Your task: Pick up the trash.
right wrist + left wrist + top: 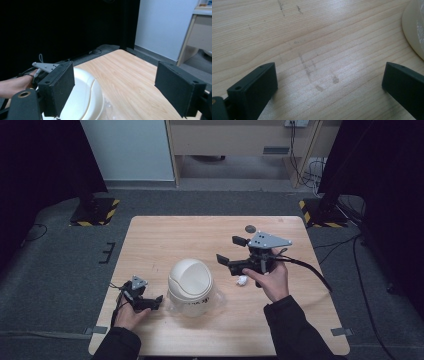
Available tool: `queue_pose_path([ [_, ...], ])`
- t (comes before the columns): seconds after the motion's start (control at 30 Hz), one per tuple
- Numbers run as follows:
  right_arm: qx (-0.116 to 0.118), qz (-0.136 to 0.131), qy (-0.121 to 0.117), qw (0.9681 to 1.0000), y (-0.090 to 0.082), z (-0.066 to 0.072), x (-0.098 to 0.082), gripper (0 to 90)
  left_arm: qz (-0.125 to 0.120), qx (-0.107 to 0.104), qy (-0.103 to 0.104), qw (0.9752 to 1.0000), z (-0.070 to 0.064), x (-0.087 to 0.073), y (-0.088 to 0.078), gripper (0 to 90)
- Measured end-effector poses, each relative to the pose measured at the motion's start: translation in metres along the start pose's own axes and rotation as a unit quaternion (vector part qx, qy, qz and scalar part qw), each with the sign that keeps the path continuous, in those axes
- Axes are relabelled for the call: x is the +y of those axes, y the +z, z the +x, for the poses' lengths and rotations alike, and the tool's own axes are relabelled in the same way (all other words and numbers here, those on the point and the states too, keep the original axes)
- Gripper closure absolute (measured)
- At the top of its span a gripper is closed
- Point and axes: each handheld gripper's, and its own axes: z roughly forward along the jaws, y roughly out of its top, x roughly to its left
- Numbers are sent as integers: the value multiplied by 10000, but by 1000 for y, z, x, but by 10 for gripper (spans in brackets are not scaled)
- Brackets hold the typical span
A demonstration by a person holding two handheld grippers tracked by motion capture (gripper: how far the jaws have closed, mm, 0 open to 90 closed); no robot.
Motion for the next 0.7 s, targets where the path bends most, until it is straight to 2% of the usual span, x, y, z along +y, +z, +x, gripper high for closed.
queue_pose_path([
  [0.3,141,308,-50,9994,19,11,-17,180,-1,4,-1,10000,0,0,0,0],
  [0.7,330,785,-82,9963,38,20,-40,203,1,8,-7,10000,0,0,0,0],
])
